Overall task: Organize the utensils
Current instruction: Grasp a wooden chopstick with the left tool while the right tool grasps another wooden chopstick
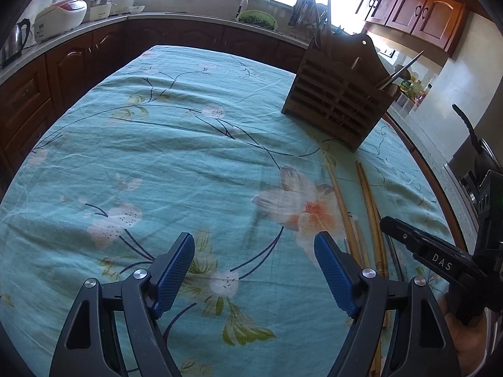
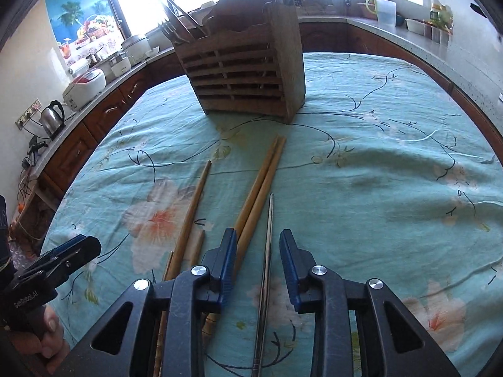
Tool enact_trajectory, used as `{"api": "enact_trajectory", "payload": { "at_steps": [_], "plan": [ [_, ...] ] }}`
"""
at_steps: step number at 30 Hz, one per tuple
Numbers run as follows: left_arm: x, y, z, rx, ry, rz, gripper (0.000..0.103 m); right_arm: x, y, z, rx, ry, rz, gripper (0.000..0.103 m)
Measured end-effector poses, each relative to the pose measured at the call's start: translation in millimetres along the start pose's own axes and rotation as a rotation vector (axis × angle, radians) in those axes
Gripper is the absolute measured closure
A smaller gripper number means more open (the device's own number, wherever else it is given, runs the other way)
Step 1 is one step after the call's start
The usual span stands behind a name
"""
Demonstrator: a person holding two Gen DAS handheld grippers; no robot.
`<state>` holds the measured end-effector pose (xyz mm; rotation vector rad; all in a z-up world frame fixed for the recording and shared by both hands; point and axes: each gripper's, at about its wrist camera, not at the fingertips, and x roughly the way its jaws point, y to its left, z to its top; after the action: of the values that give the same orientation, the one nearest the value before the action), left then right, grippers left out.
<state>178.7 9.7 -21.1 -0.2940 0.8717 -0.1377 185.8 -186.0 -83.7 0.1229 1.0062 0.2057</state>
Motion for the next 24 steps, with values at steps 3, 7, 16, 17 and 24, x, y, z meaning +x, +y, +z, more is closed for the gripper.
{"api": "enact_trajectory", "payload": {
  "at_steps": [3,7,16,17,24],
  "plan": [
    [1,3,1,-0.011,-0.005,0.008,0.025,6,5,0,-0.022,0.016,-0.019,0.076],
    [8,0,3,-0.013,0.016,0.009,0.025,6,6,3,-0.078,0.042,-0.065,0.078],
    [36,-34,28,0.095,0.068,-0.031,0.025,-18,-35,-3,0.01,0.022,-0.026,0.077],
    [41,-38,31,0.108,0.071,-0.036,0.025,-20,-37,0,0.022,0.003,-0.028,0.077],
    [77,-63,54,0.158,0.098,-0.04,0.03,-4,-47,41,0.065,-0.044,-0.037,0.077]
  ]
}}
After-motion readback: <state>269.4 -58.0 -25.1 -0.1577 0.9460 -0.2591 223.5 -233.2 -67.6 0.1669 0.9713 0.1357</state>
